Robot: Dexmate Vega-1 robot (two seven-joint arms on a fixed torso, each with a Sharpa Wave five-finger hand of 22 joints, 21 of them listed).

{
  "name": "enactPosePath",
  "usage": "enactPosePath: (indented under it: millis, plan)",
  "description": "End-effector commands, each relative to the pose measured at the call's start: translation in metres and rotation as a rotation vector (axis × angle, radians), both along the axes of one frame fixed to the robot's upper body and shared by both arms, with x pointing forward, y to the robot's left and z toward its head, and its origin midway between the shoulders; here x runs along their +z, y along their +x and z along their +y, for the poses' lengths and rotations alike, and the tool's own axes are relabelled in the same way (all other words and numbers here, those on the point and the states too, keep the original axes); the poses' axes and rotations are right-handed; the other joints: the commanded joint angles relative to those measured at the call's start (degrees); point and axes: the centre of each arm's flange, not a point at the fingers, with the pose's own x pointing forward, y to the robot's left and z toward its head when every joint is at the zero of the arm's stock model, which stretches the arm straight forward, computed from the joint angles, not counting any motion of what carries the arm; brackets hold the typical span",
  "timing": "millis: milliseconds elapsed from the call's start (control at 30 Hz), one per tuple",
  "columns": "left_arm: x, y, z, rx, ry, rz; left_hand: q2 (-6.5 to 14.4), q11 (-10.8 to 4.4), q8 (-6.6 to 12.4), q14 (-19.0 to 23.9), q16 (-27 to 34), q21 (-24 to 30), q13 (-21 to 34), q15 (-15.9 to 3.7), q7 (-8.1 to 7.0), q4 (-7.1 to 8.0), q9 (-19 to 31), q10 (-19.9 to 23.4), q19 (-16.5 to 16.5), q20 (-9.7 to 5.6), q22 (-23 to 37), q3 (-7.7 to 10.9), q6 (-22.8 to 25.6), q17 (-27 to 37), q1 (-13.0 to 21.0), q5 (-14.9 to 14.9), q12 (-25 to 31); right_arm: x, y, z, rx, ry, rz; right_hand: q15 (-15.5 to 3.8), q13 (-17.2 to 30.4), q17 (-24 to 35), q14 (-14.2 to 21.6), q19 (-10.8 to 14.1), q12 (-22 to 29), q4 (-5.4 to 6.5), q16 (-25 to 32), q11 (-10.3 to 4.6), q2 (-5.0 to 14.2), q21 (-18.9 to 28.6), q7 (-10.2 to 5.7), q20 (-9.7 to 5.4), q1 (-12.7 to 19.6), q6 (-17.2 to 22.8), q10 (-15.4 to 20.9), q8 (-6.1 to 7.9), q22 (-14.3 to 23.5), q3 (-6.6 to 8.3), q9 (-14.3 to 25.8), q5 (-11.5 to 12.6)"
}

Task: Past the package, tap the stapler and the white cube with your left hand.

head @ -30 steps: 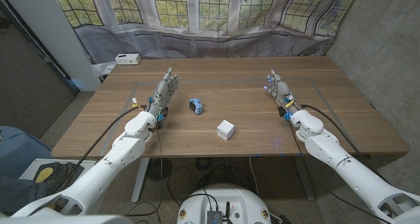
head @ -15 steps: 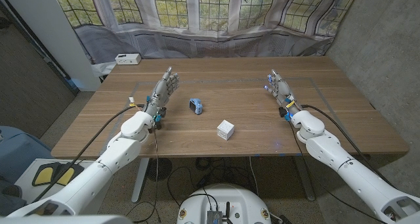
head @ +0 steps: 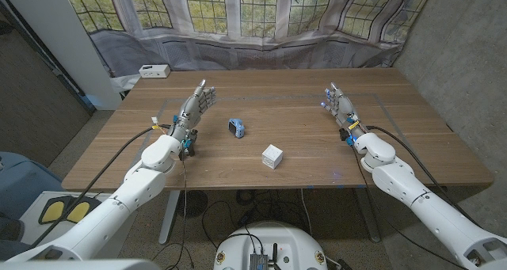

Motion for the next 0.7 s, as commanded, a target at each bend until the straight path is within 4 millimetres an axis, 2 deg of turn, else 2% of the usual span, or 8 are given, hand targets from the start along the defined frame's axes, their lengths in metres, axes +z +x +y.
enactPosePath:
  millis: [33, 333, 700]
  plan:
    - [0.001, -0.009, -0.004, 0.002, 0.014, -0.073, 0.1, 0.02, 0.45, 1.3, 0.3, 0.4, 0.3, -0.07, 0.13, -0.54, 0.2, 1.2, 1.4, 0.12, 0.1, 0.08, 1.4, 0.2, 0.7, -0.3, 0.3, 0.000, -0.006, -0.005, 0.002, -0.008, -0.021, 0.16, 0.1, 0.3, 0.2, 0.2, 0.0, -0.04, 0.1, 0.22, 0.52, -0.1, 0.23, -0.26, 0.2, 0.2, 0.1, 0.23, 0.2, 0.26, 0.3, 0.3]
    - [0.005, -0.018, -0.003, 0.003, 0.062, -0.136, 0.1, -0.07, 0.45, 2.4, 0.2, 0.3, 0.4, -0.30, 0.15, -0.77, 0.2, 2.5, 2.6, 0.35, 0.1, 0.04, 2.7, 0.3, 0.8, -0.3, 0.4, 0.001, -0.018, -0.001, -0.016, 0.013, -0.044, 0.19, 0.1, 0.3, 2.0, 2.1, 0.4, -0.19, 0.6, 0.66, 0.44, 0.3, 0.11, -0.22, 0.0, 0.1, 2.1, 0.18, 0.2, 0.16, 0.3, 0.3]
    - [0.012, -0.031, 0.001, 0.042, 0.128, -0.224, 0.1, -0.42, 0.46, 4.0, 0.1, 0.4, 0.4, -1.02, 0.01, -1.04, 0.2, 4.0, 4.4, 0.36, 0.2, -0.05, 4.7, 0.3, 1.0, -0.4, 0.5, 0.005, -0.022, 0.008, -0.041, 0.011, -0.058, 0.16, 0.1, 0.3, 2.2, 2.3, 0.4, -0.26, 0.5, 0.70, 0.41, 0.3, 0.12, -0.14, 0.0, 0.4, 2.6, 0.27, 0.2, 0.14, 0.3, 0.3]
